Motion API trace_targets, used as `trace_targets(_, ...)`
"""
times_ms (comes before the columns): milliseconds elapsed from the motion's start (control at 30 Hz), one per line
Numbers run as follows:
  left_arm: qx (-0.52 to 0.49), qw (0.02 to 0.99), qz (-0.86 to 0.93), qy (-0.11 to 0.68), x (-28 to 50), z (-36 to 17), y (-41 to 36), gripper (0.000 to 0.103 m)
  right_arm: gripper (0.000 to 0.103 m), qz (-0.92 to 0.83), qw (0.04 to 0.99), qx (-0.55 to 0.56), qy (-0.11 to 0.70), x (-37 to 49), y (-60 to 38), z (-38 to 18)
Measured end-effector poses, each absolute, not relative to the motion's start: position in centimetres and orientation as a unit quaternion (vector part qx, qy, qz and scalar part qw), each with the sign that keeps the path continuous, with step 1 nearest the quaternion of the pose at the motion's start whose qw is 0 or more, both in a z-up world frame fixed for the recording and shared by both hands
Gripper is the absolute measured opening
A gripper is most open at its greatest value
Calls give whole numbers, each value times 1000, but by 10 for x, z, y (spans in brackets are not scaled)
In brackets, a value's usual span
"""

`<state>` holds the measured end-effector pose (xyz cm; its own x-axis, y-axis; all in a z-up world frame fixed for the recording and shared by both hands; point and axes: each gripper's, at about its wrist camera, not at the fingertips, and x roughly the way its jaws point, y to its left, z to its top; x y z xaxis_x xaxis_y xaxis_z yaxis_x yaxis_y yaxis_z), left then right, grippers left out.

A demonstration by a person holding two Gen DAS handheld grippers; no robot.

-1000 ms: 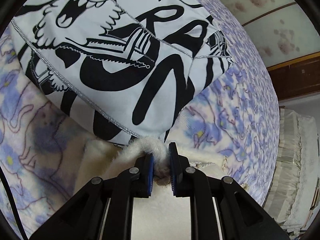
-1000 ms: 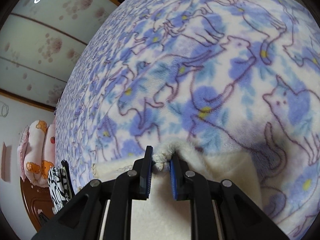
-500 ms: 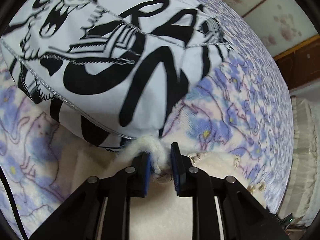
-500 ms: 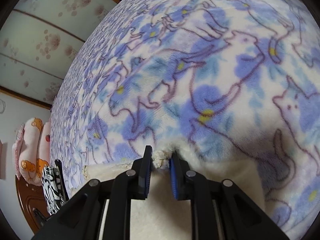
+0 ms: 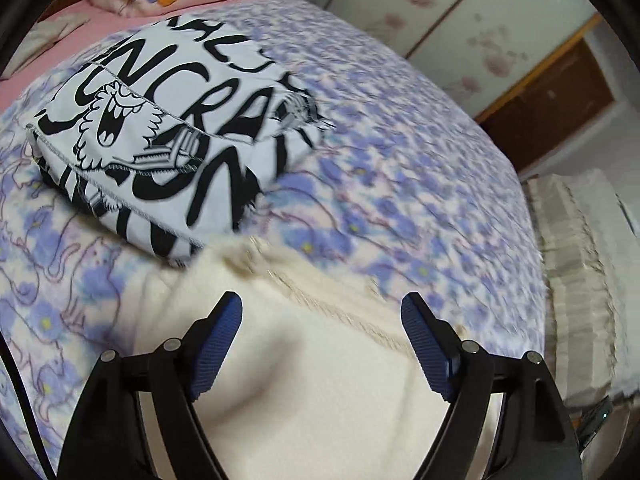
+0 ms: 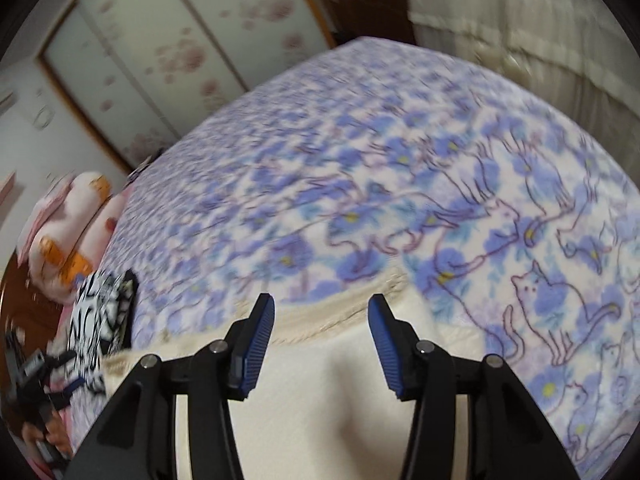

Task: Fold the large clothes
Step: 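Open both tools to release the folded hem, then press the folded cardigan flat with the closed right tool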

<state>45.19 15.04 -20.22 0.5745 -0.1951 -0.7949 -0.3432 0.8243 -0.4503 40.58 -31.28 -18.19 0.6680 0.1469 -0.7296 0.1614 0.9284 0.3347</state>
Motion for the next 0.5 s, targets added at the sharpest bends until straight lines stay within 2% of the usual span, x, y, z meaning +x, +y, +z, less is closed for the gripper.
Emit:
trace_targets(233, -276, 848, -15, 451, 384, -200, 104, 81, 49, 18, 924, 155, 350, 333, -258, -173)
trace_targets(433, -257, 843, -45, 470, 338, -216, 73, 80, 48, 39, 892, 228, 388, 289, -232, -198)
trace_targets(467, -256, 839, -49, 478, 334, -219, 67, 79, 47, 47, 885, 236, 398, 282, -226, -204)
trace_targets(500, -259, 831, -56, 489, 329, -225, 61, 77, 41, 54, 881, 239, 405, 276, -222, -208)
